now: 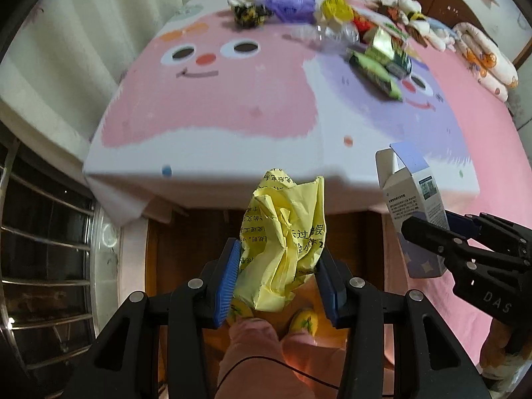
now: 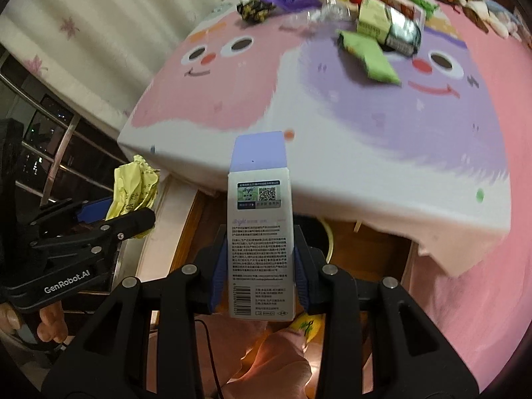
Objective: Collect trash
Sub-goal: 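Carry both items over the bin and open both tools to drop them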
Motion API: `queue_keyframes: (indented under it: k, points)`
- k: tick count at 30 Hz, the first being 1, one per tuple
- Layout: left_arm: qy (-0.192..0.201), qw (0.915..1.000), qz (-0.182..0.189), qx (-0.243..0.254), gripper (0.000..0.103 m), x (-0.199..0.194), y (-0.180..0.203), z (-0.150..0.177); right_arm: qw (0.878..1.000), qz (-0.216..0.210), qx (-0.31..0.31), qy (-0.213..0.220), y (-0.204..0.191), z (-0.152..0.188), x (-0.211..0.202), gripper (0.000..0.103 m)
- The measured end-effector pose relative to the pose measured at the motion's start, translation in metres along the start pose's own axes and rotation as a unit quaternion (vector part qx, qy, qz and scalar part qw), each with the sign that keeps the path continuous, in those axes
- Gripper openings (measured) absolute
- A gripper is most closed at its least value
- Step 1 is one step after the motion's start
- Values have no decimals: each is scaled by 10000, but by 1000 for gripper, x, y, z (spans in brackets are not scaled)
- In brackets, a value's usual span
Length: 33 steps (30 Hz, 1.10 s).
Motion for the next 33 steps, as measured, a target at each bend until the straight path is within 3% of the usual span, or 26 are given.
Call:
queue_keyframes:
  k: [8,14,18,26,31,32,33]
  points:
    - [-391,9990,177,137,43,55,5,31,9983,231,370,-392,8,61,41,32]
    - [-772,9957,352,363,43,130,13,54,9932,454,890,-593,26,109,94,32]
    - [-979,9930,422,501,44,186,21,65,9885,508,1306,-565,52,132,138,32]
    - [-966,9911,403,826,45,288,49,69,9788,666,1882,-449,115,155,227,32]
    - [-834,9914,363,943,53,329,66,66,9763,593,2061,-291,148,149,268,32]
    - [-812,9917,347,930,56,337,67,65,9759,599,2080,-271,153,147,272,33]
    - [-787,9922,330,907,68,340,66,63,9753,594,2113,-248,158,146,278,34]
Point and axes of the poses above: each gripper's, at about its wrist camera, not at the fingertips, and x roughly the way its jaws point, y to its right, z to its underside, the point moved 5 cm from there along x, roughly the way its jaws point, and after that the axes turned 12 degrees about -z, right-handed, at the moved point
